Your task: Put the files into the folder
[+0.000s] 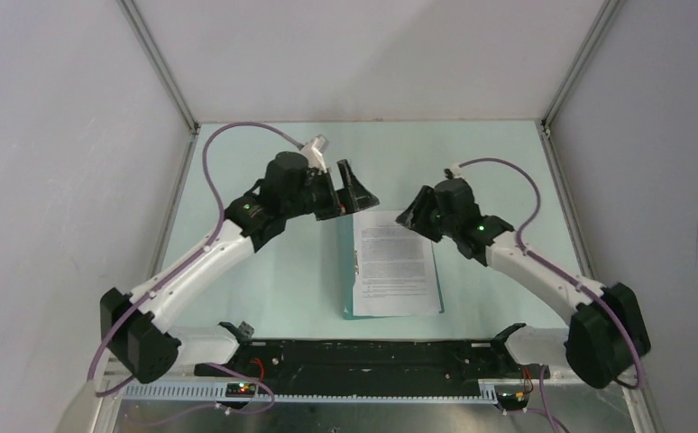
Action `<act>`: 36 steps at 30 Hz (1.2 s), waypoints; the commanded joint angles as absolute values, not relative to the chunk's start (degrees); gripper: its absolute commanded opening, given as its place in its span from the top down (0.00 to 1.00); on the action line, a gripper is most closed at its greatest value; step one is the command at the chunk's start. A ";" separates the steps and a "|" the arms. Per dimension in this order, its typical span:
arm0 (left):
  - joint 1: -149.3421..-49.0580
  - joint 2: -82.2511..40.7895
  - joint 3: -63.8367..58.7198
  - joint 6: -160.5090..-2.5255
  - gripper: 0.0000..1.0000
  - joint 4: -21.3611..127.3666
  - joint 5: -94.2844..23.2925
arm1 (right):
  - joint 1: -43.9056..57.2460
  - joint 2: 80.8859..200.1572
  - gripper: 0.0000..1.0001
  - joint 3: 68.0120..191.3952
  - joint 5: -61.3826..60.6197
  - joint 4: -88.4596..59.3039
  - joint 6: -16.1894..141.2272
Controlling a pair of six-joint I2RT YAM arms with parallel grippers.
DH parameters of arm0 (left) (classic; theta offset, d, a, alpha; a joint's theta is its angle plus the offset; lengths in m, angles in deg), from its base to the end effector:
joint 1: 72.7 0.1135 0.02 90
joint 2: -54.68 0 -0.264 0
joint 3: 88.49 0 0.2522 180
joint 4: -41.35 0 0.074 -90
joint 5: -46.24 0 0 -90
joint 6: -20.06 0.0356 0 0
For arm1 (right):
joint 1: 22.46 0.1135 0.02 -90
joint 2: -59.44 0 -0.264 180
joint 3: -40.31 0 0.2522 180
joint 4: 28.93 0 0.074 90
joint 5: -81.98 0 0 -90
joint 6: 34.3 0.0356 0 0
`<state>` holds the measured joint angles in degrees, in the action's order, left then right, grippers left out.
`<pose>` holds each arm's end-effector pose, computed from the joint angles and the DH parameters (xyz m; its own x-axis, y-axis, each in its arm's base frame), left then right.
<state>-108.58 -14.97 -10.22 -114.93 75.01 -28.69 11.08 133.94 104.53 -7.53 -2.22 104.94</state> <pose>0.2180 -0.1691 0.3530 -0.7776 -0.2801 -0.5630 0.2928 0.6311 -0.7184 0.2375 0.1578 0.2569 -0.7502 0.4114 -0.5176 0.0154 0.7935 0.6084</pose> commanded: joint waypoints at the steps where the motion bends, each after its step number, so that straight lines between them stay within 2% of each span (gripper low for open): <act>1: -111.45 -20.20 -6.65 -114.73 0.00 71.94 -31.16 | 6.44 125.36 0.43 101.11 -11.17 4.72 102.23; 8: -113.98 -30.23 -4.67 -117.72 0.00 64.49 -28.95 | 2.11 113.47 0.39 99.08 -13.50 12.45 100.03; 11: -114.26 -32.73 -5.73 -120.49 0.00 57.25 -26.33 | 0.85 110.13 0.35 98.87 -14.93 15.54 99.32; 18: -114.24 -35.81 -5.30 -123.70 0.00 51.26 -24.03 | -2.71 106.86 0.23 98.53 -14.95 18.26 98.48; 21: -114.13 -35.69 -4.03 -122.61 0.00 51.56 -23.74 | -2.85 107.21 0.21 98.54 -15.29 18.04 98.30; 28: -112.14 -30.43 -3.96 -115.10 0.00 63.14 -29.15 | -0.82 110.53 0.18 98.51 -15.45 15.44 98.41; 36: -107.94 -15.26 -13.19 -105.09 0.00 74.09 -41.92 | 5.98 115.84 0.14 98.46 -18.03 8.69 99.18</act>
<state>-109.82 -23.36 -10.20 -113.03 67.38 -33.34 3.15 114.49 98.67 -15.29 14.65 99.19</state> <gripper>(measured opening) 0.996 0.846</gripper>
